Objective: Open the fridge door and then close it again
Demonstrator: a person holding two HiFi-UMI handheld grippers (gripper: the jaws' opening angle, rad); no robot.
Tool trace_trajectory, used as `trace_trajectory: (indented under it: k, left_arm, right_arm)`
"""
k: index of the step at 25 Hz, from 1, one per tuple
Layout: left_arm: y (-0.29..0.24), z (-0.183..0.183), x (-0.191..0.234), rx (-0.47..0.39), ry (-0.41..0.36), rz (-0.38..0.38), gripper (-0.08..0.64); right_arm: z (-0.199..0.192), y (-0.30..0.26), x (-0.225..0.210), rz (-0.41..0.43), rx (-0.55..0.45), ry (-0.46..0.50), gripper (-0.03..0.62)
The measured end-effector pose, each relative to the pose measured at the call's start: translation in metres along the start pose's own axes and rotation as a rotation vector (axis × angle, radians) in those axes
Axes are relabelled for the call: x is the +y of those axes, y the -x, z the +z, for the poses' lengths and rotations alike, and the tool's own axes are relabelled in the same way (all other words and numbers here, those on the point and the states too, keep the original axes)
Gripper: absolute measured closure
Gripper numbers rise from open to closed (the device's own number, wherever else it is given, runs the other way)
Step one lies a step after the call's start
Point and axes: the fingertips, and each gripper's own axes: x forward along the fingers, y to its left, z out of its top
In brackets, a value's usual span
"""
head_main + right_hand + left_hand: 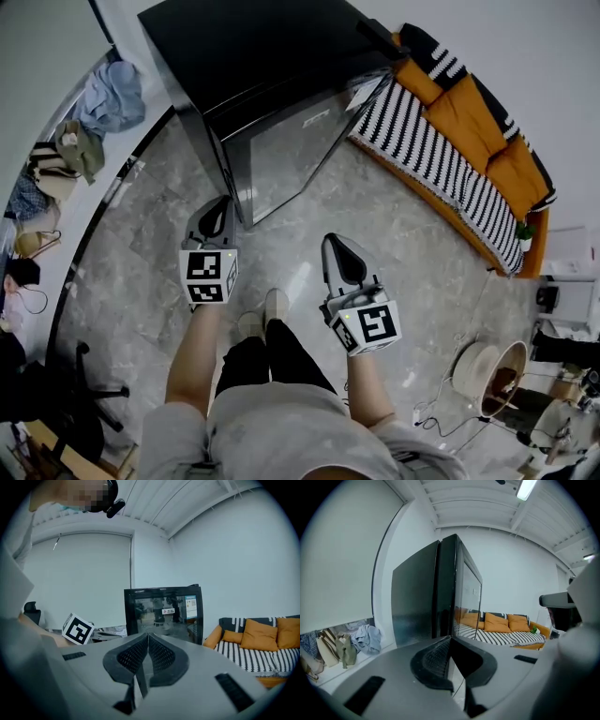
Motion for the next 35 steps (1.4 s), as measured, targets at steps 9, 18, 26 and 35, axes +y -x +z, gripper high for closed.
trace_trajectory:
  k: [9,18,26,35]
  left_arm:
    - [0.057,0.018,-0.011,-0.040,-0.023,-0.039,0.546]
    - [0.115,0.044,-0.019,-0.107,0.010,-0.067,0.546]
    - [0.156,0.072,-0.029,-0.181,-0.042,-0.072,0.546]
    - [0.191,0.093,-0.039,-0.251,-0.056,-0.072,0.546]
  right_arm:
    - [0.021,0.001,0.023,0.037,-0.029,0.027,0.575]
    - [0.044,0.019,0.044,0.043,-0.057,0.057,0.575]
    - [0.065,0.040,0.063,0.039,-0.095,0.091,0.575]
    - [0.084,0.064,0.075,0.031,-0.137,0.112,0.575]
